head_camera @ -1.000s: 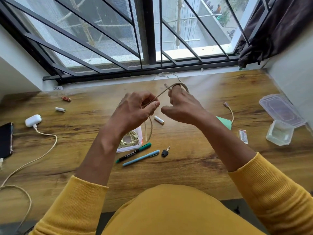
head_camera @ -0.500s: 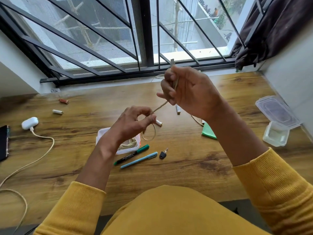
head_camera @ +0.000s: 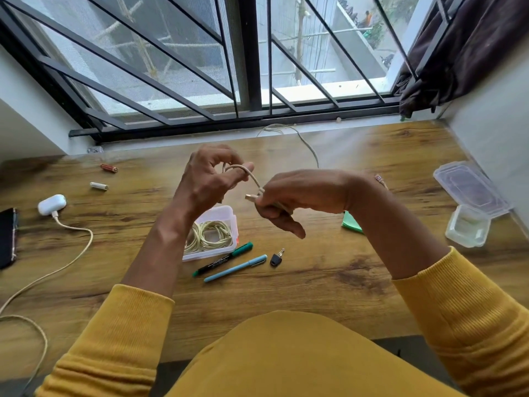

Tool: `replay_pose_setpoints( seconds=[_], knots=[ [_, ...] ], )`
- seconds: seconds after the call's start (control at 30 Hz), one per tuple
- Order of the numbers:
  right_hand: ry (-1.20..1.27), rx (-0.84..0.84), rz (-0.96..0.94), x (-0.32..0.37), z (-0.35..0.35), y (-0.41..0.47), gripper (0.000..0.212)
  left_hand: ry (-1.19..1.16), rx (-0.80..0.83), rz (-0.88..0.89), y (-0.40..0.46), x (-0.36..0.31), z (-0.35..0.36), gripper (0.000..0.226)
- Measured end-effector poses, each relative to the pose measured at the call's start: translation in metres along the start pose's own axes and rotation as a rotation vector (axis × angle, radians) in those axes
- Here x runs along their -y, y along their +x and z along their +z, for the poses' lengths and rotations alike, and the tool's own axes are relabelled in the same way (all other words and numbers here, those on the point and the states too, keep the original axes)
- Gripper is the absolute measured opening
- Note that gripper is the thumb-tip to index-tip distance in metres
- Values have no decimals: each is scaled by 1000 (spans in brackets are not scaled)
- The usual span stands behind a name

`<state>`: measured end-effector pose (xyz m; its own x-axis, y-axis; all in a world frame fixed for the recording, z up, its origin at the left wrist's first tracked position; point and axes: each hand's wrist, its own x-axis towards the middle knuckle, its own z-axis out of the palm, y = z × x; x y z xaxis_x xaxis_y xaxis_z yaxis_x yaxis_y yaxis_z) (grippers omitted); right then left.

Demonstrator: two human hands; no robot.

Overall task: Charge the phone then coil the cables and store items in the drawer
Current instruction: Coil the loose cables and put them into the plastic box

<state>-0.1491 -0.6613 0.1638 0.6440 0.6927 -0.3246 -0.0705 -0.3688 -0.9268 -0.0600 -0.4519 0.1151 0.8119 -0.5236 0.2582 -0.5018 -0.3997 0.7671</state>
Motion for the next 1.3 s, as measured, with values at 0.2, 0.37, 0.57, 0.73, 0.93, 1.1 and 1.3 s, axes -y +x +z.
replay_pose_setpoints(
  seconds=[0.2,0.37,0.57,0.73,0.93,1.1,1.3],
  knots=[
    [-358,-196,498,-8,2,17,38,78,25,63,-3,-1,0,22],
    [-541,-628,464,-19,-3,21,33,41,64,24,-9,-5,3,20],
    [-133,-709,160,-21,-11,19,19,-44,159,-42,-16,-11,13,22],
    [405,-754,-237,-10,-19,6,12,-91,223,-126,-23,-4,17,37],
    [1010,-447,-590,-9,-32,-9,44,-368,231,-143,-24,2,25,42],
    [915,-274,-498,-12,-27,-5,45,-585,126,-226,-19,5,27,34],
    [792,-19,-531,-3,-7,4,49,-624,34,-338,-9,-13,30,26]
  ],
)
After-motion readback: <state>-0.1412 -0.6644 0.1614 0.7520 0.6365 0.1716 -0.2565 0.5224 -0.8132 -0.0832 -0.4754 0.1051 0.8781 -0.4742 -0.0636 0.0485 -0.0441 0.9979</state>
